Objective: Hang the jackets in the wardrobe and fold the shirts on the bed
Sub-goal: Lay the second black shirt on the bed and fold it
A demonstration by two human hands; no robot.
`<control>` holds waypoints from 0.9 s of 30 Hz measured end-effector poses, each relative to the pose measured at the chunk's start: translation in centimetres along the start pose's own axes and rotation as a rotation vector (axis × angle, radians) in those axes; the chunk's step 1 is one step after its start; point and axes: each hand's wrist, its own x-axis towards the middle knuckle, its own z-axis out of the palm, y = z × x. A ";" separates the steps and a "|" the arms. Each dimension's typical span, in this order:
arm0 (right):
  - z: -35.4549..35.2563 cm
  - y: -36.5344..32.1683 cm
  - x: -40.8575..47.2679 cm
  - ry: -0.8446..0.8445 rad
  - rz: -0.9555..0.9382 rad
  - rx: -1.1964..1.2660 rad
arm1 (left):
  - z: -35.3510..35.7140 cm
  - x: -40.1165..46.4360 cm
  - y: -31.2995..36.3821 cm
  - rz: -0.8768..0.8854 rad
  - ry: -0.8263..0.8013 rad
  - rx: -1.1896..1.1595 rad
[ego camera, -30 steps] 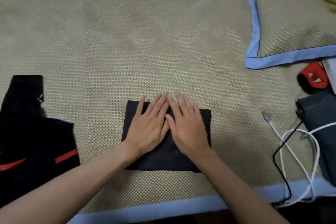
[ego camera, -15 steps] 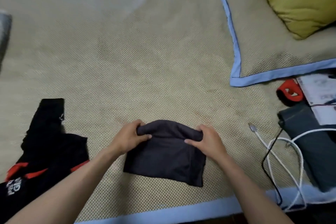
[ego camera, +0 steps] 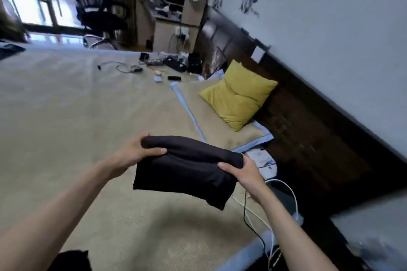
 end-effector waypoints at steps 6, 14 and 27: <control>1.1 -7.5 -17.5 0.297 -0.130 0.109 | -1.7 -9.7 11.2 0.232 -0.213 0.083; -0.5 -12.8 -37.3 0.621 -0.280 0.272 | 2.5 -20.7 20.6 0.379 -0.507 0.078; 1.1 -10.8 -66.3 0.996 -0.359 0.418 | 17.3 -39.2 23.0 0.488 -0.872 0.085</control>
